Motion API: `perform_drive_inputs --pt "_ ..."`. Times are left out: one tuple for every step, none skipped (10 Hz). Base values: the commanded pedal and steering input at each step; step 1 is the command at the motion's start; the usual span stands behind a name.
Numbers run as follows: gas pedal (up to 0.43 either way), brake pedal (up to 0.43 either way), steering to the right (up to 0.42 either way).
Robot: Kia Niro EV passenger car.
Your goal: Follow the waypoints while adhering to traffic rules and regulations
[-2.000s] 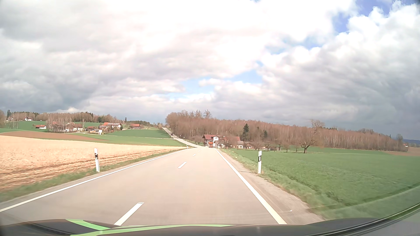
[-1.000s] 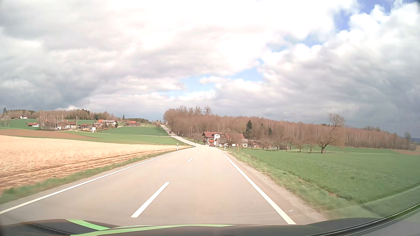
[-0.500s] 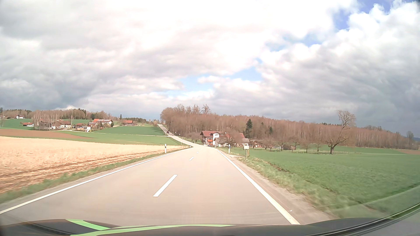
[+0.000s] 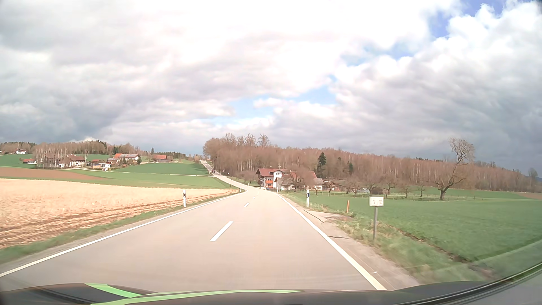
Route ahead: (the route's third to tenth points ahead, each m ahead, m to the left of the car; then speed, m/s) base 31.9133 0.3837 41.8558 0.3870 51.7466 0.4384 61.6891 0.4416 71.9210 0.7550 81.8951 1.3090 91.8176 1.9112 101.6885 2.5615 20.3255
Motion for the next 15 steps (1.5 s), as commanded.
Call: perform_drive_inputs --pt "0.000 0.000 0.004" --pt "0.000 0.000 0.004" --pt "0.000 0.000 0.003" --pt "0.000 0.000 0.003" --pt "0.000 0.000 0.003" --pt "0.000 0.000 0.002" --pt "0.000 0.000 0.001" --pt "0.000 0.000 0.000" --pt "0.000 0.000 0.000" --pt "0.000 0.000 -0.001" --pt "0.000 0.000 -0.002" --pt "0.000 0.000 -0.003" --pt "0.000 0.000 -0.003" --pt "0.000 0.000 -0.003" --pt "0.000 0.000 -0.003"
